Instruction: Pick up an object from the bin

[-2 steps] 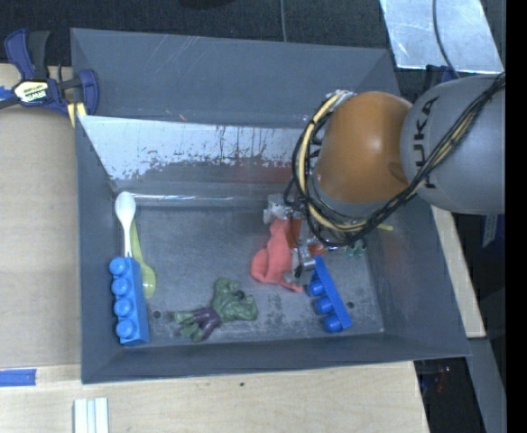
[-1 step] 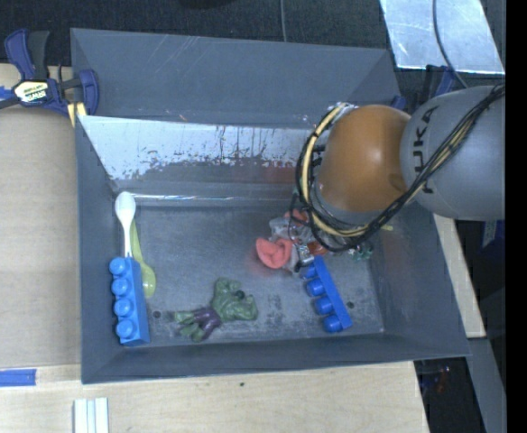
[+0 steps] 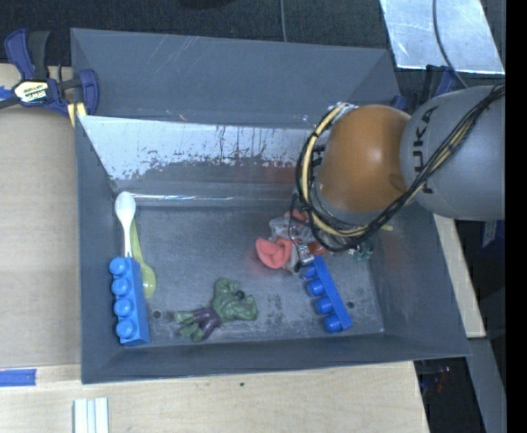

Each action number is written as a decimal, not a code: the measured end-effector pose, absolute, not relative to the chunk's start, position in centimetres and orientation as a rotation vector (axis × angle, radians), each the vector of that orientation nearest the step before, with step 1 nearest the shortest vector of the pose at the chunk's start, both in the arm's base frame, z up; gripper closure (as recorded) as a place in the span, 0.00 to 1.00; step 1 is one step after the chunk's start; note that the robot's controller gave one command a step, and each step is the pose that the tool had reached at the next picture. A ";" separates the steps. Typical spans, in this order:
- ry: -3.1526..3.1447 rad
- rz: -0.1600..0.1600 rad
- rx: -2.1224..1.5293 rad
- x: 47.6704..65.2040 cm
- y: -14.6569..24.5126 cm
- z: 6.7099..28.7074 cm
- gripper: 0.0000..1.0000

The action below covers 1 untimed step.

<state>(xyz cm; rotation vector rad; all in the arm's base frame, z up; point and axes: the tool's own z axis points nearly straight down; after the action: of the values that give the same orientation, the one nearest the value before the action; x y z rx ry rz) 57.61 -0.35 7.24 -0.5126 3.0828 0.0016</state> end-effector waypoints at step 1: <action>3.081 0.003 -0.565 55.6 0.9 13.2 1.00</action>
Offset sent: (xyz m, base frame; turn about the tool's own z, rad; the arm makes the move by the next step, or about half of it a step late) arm -0.0006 0.0223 0.1504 -0.0406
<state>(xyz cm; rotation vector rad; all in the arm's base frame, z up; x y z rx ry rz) 55.57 0.88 13.22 -0.5652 3.0815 0.0032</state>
